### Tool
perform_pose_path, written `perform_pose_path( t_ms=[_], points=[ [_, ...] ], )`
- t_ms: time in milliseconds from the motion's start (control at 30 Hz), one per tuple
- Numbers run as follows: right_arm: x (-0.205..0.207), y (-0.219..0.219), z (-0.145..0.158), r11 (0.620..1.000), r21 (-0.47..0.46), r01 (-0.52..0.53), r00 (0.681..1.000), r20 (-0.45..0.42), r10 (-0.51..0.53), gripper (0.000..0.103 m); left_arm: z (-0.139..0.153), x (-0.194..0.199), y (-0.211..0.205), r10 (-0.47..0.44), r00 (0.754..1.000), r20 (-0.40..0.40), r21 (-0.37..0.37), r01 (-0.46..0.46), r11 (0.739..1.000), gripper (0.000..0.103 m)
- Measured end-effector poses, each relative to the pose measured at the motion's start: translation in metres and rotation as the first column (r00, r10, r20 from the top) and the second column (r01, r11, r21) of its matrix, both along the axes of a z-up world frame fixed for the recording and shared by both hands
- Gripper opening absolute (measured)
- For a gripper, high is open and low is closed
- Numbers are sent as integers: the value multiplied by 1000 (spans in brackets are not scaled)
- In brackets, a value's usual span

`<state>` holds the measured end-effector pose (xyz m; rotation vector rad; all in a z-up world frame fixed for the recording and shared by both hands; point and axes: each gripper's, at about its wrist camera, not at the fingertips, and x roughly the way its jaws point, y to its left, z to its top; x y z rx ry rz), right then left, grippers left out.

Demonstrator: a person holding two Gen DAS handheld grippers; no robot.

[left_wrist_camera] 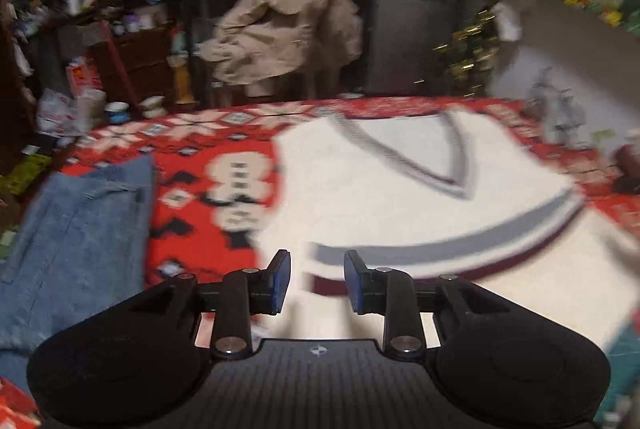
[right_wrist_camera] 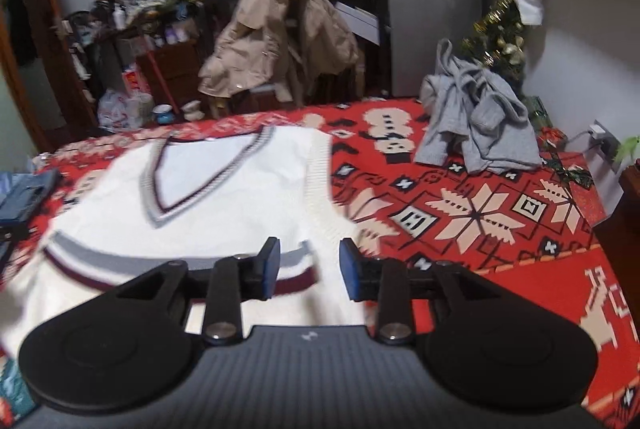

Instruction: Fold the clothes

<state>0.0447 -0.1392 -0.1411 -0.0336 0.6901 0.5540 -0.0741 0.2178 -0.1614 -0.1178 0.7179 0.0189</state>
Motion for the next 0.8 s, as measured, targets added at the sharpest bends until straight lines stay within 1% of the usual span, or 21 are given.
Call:
perform_pose_path(
  t_ms=[67, 100, 133, 167, 233, 300, 367, 433, 467, 533, 667, 800],
  points=[
    [-21, 4, 0, 999, 11, -33, 999, -15, 33, 34, 2, -11, -16, -39, 999, 14, -41, 40, 998, 28],
    [-33, 8, -2, 999, 18, -51, 998, -24, 51, 28, 4, -16, -24, -58, 998, 21, -61, 60, 996, 25],
    [-44, 13, -4, 998, 26, -65, 997, -30, 66, 19, 5, -21, -32, -77, 997, 29, -82, 80, 993, 23],
    [-56, 18, -7, 996, 34, -79, 996, -34, 80, 17, 3, -26, -43, -100, 994, 32, -102, 103, 990, 18],
    [-77, 28, -14, 993, 52, -110, 992, -47, 113, 11, -9, -30, -67, -132, 991, 17, -141, 133, 981, 16],
    [-96, 41, -24, 987, 69, -147, 986, -67, 152, 10, -21, -34, -85, -140, 990, 15, -174, 140, 975, 14],
    [-114, 54, -35, 979, 75, -191, 977, -78, 197, 9, -33, -37, -99, -141, 990, 20, -164, 142, 976, 13],
    [-131, 66, -46, 979, 26, -200, 978, -61, 202, 10, -42, -41, -107, -126, 992, 13, -111, 126, 986, 13],
    [-139, 69, -50, 980, 1, -198, 980, -39, 197, 10, -45, -43, -110, -119, 993, 22, -85, 121, 989, 11],
    [-154, 72, -58, 981, -47, -187, 982, 15, 188, 10, -46, -47, -110, -116, 993, 34, -68, 119, 991, 11],
    [-174, 69, -62, 984, -65, -166, 983, 65, 170, 10, -46, -55, -110, -93, 995, 35, -73, 95, 993, 11],
    [-180, 68, -62, 983, -81, -163, 982, 87, 170, 11, -50, -69, -108, -55, 996, 71, -102, 63, 993, 11]
  ],
)
